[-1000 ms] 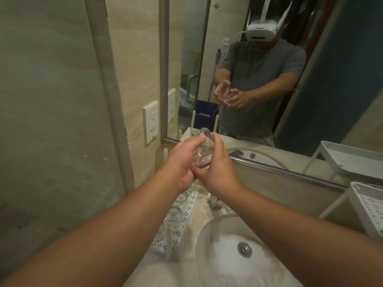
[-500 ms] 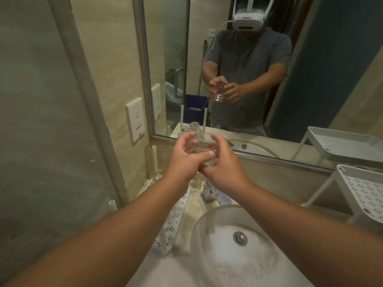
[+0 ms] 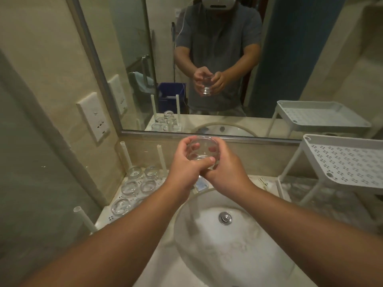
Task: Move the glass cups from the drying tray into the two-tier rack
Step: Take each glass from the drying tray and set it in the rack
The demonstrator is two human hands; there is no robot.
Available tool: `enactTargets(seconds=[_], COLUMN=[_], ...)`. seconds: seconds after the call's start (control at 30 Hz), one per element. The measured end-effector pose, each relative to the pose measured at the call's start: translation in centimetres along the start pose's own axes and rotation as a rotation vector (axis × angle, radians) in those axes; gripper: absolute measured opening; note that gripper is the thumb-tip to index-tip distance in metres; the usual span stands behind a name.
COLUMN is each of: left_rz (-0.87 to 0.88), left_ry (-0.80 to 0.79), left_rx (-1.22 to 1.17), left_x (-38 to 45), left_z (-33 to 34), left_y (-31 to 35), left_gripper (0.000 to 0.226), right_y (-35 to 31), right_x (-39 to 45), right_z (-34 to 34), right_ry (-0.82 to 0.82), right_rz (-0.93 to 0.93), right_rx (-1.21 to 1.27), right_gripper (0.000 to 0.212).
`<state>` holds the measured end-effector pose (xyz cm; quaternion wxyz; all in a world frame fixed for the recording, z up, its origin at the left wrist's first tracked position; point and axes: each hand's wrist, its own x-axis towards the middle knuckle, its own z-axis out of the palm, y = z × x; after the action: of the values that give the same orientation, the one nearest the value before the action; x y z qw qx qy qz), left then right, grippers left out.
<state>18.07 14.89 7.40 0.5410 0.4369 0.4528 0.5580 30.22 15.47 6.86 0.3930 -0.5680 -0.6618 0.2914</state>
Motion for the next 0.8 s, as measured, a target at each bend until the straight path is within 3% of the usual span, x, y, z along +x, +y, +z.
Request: enactTargets(seconds=[0.53, 0.67, 0.8], left_rz=[-0.128, -0.144, -0.162], left_ry=[-0.283, -0.324, -0.333], left_rx=[0.187, 0.343, 0.531], left_x=[-2.9, -4.0, -5.1], left_z=[11.9, 14.9, 17.8], left_y=[-8.8, -10.7, -12.6], left_gripper=[0.081, 0.072, 0.083], right_y=[11.8, 15.2, 18.6], right_x=[-6.8, -9.0, -10.9], right_z=[-10.1, -12.5, -14.7], right_ry=[0.114, 0.136, 0.124], right_rz=[0.206, 0.259, 0.294], right_rx=[-0.048, -0.067, -0.076], right_gripper=[0.090, 0.088, 0.087])
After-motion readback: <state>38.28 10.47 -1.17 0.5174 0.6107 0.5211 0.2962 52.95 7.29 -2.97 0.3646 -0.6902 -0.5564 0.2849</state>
